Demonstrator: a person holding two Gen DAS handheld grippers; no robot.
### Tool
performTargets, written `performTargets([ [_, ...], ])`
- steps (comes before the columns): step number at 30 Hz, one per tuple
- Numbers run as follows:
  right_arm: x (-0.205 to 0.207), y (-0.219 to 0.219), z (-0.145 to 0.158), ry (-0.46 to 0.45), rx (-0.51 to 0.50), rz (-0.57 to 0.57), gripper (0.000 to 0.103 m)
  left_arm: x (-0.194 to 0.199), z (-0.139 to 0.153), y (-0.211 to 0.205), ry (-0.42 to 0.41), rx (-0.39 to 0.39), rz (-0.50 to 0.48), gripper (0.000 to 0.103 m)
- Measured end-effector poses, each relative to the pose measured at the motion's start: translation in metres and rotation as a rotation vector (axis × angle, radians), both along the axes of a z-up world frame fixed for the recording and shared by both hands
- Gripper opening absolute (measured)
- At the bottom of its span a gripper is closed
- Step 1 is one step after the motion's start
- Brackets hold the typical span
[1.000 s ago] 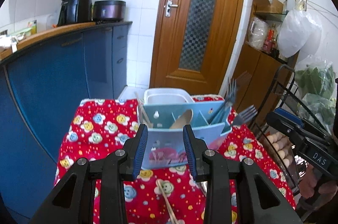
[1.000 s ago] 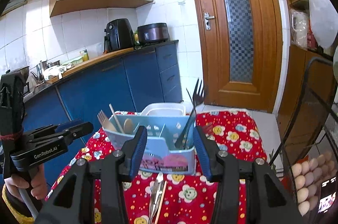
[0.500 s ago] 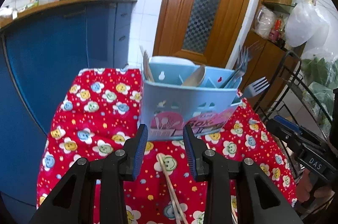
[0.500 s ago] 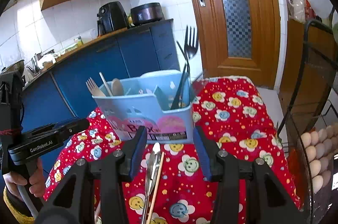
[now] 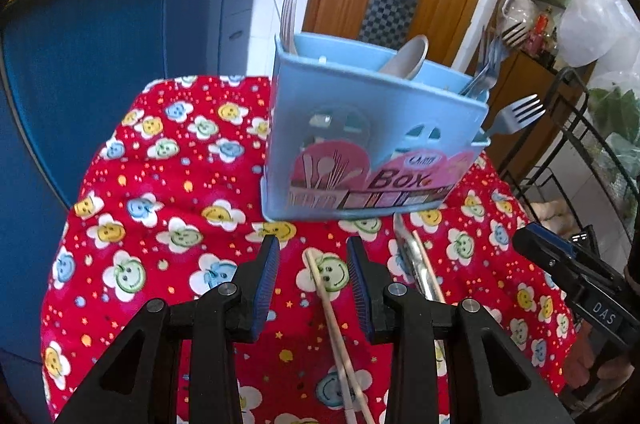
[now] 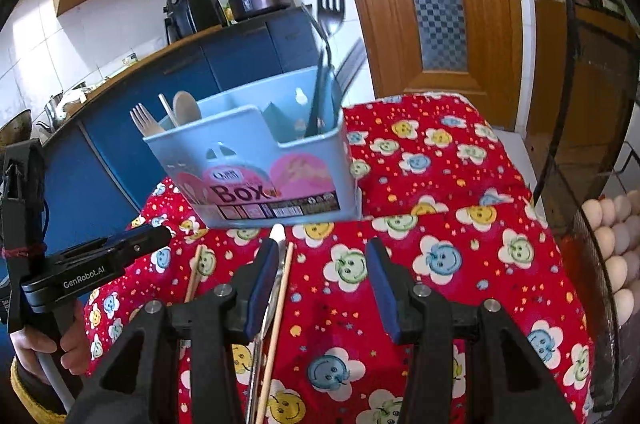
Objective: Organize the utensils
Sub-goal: 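Close the left tool on a wooden chopstick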
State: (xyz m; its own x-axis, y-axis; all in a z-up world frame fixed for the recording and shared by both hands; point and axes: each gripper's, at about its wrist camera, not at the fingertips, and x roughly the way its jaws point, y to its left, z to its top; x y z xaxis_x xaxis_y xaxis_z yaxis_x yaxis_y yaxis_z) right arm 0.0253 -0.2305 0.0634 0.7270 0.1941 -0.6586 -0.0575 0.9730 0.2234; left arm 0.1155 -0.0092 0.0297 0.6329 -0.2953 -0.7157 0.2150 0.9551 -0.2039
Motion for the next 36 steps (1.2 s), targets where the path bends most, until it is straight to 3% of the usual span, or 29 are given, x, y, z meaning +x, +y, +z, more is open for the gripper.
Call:
performTargets([
  [18, 0.002, -0.005, -0.031, 0.074, 0.033, -0.013, 0.049, 0.009, -0.035, -0.014, 0.085, 0.055, -0.001, 0.035],
  [23, 0.001, -0.005, -0.036, 0.087, 0.046, -0.012, 0.049, 0.013, -0.042, -0.015, 0.108, 0.028, -0.014, 0.009],
  [36, 0.002, -0.002, -0.038, 0.097, 0.053, -0.006, 0.049, 0.006, -0.027, 0.002, 0.078, -0.093, 0.004, 0.004],
])
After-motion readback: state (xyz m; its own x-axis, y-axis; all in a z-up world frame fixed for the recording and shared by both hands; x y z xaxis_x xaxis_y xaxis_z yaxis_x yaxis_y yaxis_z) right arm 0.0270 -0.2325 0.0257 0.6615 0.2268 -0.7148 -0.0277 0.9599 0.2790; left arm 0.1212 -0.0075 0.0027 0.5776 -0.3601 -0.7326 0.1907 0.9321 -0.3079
